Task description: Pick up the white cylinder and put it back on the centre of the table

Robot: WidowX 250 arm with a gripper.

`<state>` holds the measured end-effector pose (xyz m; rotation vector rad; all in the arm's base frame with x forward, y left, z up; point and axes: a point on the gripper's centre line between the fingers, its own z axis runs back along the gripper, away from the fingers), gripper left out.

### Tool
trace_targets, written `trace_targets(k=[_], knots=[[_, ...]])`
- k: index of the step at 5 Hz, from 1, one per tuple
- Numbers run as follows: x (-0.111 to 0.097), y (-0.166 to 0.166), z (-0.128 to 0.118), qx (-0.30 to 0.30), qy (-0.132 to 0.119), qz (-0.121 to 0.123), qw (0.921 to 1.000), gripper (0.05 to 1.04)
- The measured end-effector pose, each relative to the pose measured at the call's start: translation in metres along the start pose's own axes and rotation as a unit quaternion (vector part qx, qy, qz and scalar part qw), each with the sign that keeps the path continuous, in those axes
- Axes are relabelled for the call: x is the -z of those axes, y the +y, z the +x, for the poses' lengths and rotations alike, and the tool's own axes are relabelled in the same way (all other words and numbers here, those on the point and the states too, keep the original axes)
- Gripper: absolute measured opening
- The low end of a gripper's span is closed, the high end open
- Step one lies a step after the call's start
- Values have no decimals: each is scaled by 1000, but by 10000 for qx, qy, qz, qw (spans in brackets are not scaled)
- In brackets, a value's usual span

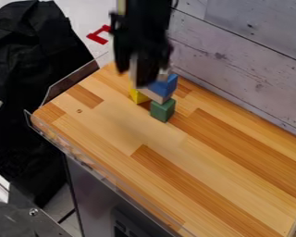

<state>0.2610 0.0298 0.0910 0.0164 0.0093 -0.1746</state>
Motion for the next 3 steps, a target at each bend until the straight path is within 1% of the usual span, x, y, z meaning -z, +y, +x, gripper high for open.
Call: trace_targets(k=[1,2,3], knots=[[22,-16,-23,97,394,-211,9990,552],[39,-36,-35,334,683,-379,9964,552],[54,-51,-38,608,767,-454,9942,552]])
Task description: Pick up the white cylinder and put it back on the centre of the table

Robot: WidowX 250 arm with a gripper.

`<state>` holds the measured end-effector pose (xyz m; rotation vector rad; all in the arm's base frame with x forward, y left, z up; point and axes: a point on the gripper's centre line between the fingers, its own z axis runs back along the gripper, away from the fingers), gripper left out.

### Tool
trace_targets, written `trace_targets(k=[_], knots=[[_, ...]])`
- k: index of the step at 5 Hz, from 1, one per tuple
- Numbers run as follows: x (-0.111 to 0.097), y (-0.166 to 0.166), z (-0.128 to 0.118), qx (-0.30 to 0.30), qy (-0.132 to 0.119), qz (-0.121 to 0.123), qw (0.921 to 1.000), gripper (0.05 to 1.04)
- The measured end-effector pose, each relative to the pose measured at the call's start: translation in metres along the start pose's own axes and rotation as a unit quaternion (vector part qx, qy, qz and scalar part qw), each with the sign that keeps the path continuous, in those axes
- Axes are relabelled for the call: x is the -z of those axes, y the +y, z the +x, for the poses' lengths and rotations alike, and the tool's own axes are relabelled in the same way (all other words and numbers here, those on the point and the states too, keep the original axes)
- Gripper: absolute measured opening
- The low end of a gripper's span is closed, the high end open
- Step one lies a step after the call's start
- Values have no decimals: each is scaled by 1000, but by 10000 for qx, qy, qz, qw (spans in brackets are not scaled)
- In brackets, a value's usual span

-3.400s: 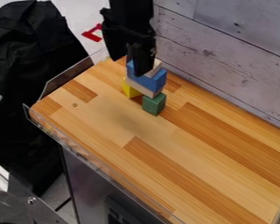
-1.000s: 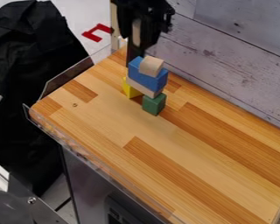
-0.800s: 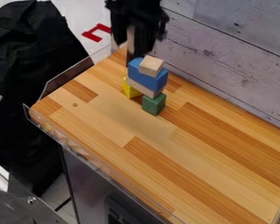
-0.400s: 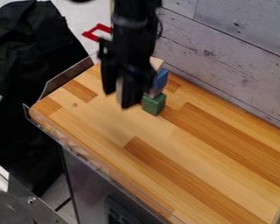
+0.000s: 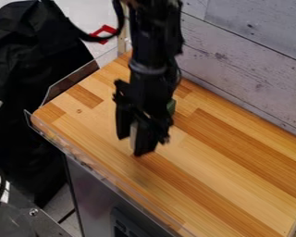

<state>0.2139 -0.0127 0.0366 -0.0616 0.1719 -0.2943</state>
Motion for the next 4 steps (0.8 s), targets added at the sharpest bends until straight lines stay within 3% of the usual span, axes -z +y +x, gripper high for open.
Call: trace_targets(k=[1,2,4], knots=[[12,-12,6,303,190,190,9992,552],[16,-23,21,501,184,372,9979,552],[33,-30,41,741,322,478,9956,552]])
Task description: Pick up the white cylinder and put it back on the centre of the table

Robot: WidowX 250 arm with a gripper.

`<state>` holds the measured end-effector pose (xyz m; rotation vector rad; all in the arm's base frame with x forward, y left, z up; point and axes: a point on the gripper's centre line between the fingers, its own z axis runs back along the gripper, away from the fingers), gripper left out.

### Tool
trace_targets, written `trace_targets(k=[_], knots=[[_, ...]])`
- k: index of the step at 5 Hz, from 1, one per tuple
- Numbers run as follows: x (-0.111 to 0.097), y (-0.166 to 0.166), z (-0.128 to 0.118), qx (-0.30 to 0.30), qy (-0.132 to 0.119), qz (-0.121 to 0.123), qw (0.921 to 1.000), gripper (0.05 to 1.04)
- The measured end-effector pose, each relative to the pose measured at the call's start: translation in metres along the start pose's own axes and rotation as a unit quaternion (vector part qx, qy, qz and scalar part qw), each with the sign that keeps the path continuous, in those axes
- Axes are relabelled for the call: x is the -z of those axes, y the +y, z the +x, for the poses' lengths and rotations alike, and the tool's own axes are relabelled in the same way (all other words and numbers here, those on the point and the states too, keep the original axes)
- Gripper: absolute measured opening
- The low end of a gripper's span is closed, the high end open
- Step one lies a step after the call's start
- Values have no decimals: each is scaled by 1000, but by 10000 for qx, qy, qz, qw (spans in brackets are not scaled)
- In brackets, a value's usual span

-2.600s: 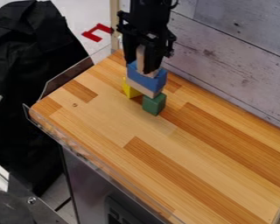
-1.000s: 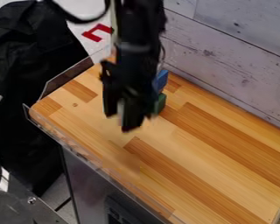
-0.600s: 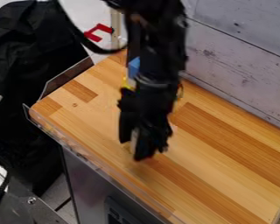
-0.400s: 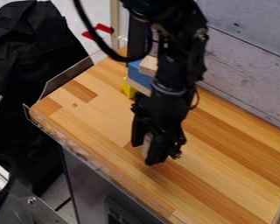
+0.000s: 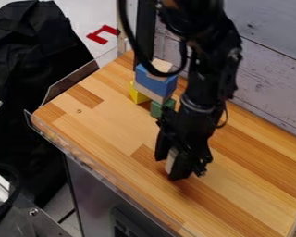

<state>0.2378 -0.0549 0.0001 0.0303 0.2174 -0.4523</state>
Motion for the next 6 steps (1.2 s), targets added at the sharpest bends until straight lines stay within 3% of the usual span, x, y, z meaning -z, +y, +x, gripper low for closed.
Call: trace_targets(k=[1,2,3,4,5,6], knots=[[6,0,6,64,-38,10,10000,552],[9,-1,14,345,-240,-17,9991,552],[11,-2,17,401,-366,-216,9983,606],[12,0,18,380,-176,-300,9987,897],[4,7,10,164,-285,-347,9989,1004],[-46,26,-2,-318,-1035,-319,9936,1001]])
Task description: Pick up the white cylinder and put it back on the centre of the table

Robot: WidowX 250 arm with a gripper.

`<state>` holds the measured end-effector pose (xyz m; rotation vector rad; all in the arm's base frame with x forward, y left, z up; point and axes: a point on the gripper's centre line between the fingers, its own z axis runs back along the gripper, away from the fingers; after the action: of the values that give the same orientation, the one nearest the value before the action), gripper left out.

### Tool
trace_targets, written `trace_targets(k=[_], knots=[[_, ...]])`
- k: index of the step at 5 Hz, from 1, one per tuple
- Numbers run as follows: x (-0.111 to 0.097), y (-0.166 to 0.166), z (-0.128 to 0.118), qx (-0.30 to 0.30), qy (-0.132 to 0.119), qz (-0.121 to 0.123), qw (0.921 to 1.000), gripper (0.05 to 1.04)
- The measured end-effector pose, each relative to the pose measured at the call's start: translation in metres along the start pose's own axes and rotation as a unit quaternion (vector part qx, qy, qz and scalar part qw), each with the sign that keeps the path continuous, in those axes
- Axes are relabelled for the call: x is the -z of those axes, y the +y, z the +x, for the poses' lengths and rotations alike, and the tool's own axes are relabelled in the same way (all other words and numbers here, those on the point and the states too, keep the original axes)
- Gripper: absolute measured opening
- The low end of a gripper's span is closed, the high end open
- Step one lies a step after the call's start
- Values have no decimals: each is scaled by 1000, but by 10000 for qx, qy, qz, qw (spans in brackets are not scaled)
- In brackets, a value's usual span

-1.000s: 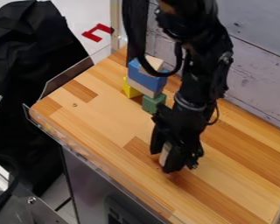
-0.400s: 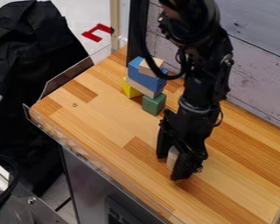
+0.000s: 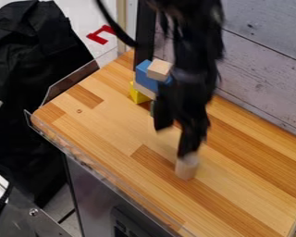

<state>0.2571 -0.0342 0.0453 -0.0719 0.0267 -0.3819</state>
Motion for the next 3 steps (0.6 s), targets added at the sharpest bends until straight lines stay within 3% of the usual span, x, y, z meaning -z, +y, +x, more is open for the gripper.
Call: trace_targets(k=[1,2,3], knots=[[-36,16,-8,-515,-380,142,9978,1001],[-51,30,-6,-833,-462,288,9950,1001],[-46,38,-2,-829,-215,367,9957,1001]])
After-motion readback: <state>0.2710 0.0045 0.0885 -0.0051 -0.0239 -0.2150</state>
